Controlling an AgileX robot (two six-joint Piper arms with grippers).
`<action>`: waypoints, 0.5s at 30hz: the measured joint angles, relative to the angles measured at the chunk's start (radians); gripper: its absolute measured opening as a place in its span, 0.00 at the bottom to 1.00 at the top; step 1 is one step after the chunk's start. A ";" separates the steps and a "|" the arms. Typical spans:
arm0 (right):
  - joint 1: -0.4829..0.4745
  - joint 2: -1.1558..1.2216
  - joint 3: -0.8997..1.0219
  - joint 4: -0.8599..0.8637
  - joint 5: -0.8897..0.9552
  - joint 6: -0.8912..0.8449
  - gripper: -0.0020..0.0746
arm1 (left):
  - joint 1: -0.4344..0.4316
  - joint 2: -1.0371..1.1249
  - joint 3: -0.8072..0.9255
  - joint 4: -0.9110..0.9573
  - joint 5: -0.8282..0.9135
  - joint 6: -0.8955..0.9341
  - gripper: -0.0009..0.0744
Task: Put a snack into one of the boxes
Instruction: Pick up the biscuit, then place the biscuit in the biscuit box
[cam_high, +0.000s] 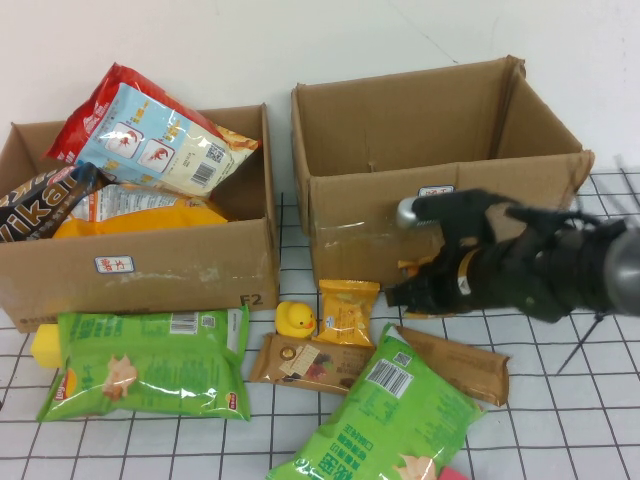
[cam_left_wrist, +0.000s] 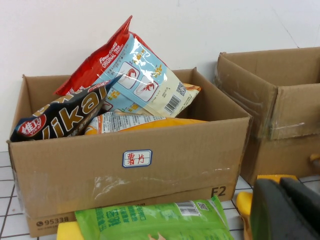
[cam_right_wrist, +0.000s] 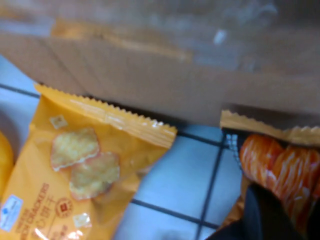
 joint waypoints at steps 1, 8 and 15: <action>0.000 -0.018 0.000 0.000 0.022 0.003 0.15 | 0.000 0.000 0.000 0.000 0.000 0.000 0.01; 0.051 -0.247 0.000 0.016 0.317 -0.057 0.15 | 0.000 0.000 0.000 0.001 0.000 0.000 0.01; 0.185 -0.487 0.000 0.198 0.453 -0.381 0.15 | 0.000 0.000 0.000 0.001 0.000 0.000 0.01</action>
